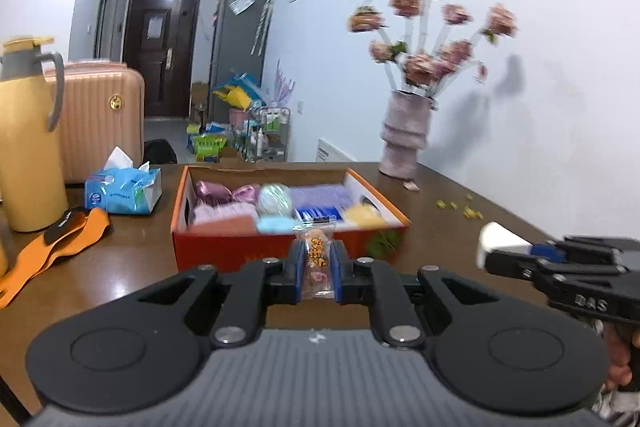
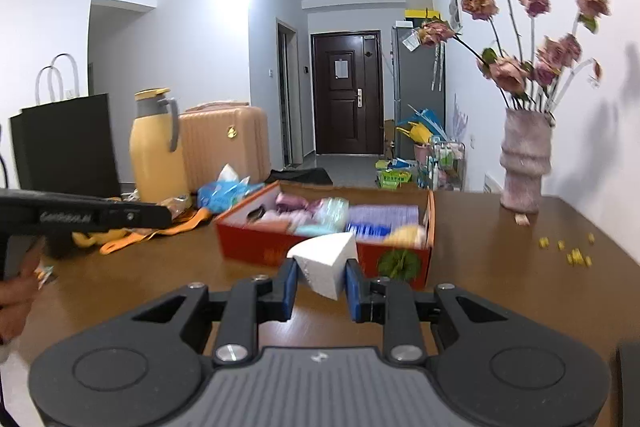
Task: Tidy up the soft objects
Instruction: 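Carry the snack with the left tool and the sponge with the right tool into the box, then open both tools in the box and withdraw them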
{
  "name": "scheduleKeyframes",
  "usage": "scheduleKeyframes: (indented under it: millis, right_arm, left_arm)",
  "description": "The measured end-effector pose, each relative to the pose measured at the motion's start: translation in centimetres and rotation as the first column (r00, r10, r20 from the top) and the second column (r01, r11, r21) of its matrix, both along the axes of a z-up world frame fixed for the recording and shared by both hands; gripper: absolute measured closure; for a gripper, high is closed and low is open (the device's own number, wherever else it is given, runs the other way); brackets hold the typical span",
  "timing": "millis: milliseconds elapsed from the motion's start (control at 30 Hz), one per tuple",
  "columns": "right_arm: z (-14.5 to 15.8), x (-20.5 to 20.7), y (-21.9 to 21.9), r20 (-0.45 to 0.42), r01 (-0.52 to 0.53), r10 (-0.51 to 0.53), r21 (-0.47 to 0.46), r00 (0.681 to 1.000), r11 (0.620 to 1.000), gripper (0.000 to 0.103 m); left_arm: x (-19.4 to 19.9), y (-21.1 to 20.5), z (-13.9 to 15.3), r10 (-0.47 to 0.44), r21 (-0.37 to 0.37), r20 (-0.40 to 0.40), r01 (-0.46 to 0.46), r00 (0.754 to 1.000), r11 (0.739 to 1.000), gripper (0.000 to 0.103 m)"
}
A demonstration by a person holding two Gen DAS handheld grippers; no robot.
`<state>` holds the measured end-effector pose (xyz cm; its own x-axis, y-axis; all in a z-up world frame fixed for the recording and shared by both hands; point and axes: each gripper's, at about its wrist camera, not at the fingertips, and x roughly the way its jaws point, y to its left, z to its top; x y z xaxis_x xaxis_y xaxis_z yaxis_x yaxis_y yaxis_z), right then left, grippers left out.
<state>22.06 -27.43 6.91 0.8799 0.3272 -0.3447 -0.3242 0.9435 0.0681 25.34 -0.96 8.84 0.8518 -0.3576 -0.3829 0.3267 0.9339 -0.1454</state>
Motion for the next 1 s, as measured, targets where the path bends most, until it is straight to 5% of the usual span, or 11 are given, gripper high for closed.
scheduleKeyframes:
  millis: [100,467,533,567,600,633,1000]
  right_arm:
    - [0.9,5.8,-0.2,-0.017,-0.001,0.001,-0.013,1.0,1.0,0.078]
    - [-1.7,27.1,-0.4,-0.163,0.033,-0.055,-0.134,0.985,0.99,0.077]
    - [-2.7,30.1,-0.5,-0.192,0.048,-0.075,-0.138,0.979,0.989,0.073]
    - [-3.1,31.4,-0.6,-0.204,0.056,-0.084,-0.139,0.975,0.989,0.068]
    - [-3.6,32.5,-0.6,-0.214,0.064,-0.094,-0.143,0.972,0.988,0.062]
    - [-3.9,33.4,-0.7,-0.216,0.083,-0.112,-0.139,0.97,0.987,0.061]
    - [-2.6,34.5,-1.9,-0.203,0.11,-0.125,-0.086,0.971,0.99,0.057]
  left_arm:
    - [7.1,1.1,0.3,0.003,-0.038,-0.102,-0.007,0.995,0.999,0.089]
    - [28.3,0.3,-4.1,0.074,0.12,-0.263,-0.043,0.962,0.992,0.088]
    - [30.5,-0.2,-5.3,0.057,0.158,-0.279,-0.012,0.959,0.987,0.078]
    - [31.5,-0.4,-5.8,0.07,0.177,-0.284,-0.019,0.956,0.984,0.07]
    - [32.3,-0.3,-6.2,0.093,0.189,-0.282,-0.04,0.955,0.981,0.05]
    - [32.9,-0.2,-6.5,0.112,0.194,-0.274,-0.059,0.955,0.979,0.045]
    - [32.4,2.2,-4.5,0.156,0.188,-0.219,-0.116,0.963,0.975,0.04]
